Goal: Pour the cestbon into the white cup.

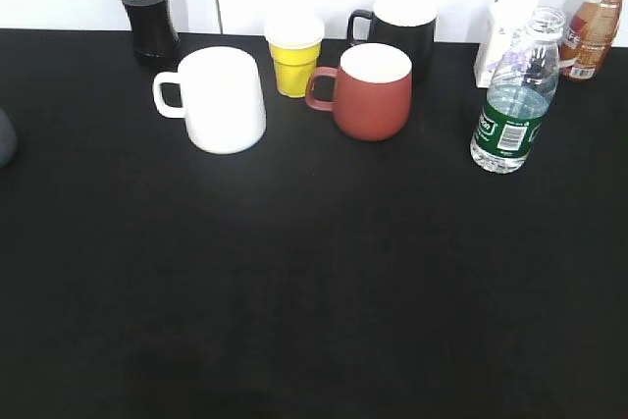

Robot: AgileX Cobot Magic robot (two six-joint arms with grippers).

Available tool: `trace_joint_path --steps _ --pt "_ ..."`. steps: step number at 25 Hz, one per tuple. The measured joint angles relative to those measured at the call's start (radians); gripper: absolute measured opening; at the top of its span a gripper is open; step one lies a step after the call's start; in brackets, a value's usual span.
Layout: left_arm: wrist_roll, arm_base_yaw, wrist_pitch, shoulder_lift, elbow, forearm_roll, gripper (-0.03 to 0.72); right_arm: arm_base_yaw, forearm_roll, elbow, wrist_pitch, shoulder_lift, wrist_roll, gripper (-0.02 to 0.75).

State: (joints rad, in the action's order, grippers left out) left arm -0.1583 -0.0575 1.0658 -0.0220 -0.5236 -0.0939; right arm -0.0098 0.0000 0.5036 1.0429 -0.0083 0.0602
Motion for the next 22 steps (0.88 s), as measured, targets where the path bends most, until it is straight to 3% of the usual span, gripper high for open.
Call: trace_joint_path --steps 22 --pt "0.000 0.000 0.001 0.029 0.000 0.000 0.244 0.000 0.000 0.000 0.000 -0.002 0.001 0.594"
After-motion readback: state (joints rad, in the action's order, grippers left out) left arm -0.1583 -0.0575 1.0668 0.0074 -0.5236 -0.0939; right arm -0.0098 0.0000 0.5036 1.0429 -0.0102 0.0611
